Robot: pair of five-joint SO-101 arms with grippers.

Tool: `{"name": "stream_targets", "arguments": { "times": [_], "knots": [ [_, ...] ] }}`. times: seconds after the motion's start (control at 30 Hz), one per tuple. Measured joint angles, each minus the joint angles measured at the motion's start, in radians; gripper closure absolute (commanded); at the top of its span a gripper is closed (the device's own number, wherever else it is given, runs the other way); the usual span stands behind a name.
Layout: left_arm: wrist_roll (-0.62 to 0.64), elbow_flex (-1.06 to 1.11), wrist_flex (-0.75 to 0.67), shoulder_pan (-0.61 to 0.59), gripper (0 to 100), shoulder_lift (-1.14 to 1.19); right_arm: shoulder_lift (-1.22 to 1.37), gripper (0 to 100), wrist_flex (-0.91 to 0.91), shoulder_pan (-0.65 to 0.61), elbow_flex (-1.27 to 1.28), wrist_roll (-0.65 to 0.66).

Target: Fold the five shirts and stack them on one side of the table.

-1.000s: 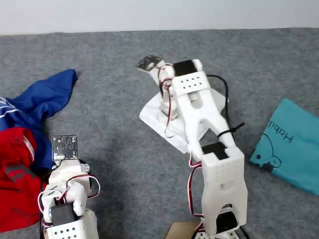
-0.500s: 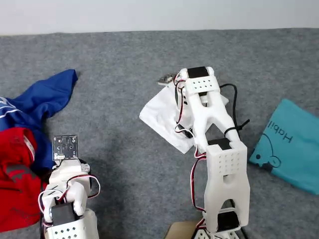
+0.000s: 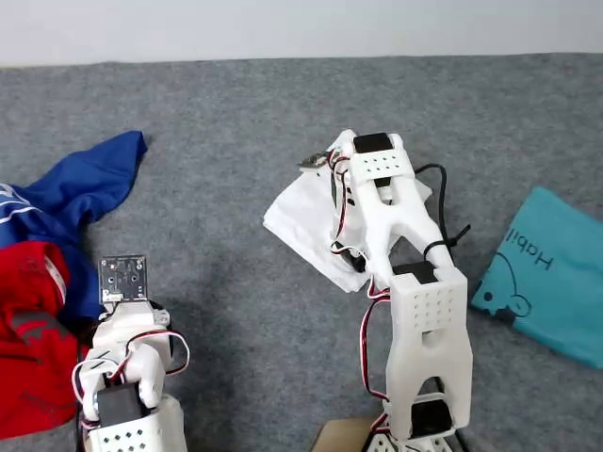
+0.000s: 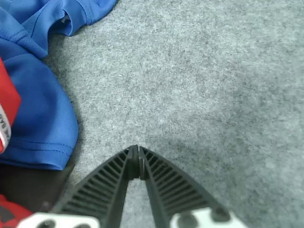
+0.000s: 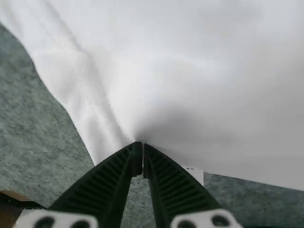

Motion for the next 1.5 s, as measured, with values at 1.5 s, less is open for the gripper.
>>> {"name": "stream_targets", "arguments": {
  "times": [1.5],
  "knots": [
    [0.000,0.000,0.000,0.000,99,0.000,0.054,97.8,-0.534,-0.290,-0.086,0.025]
  ]
}}
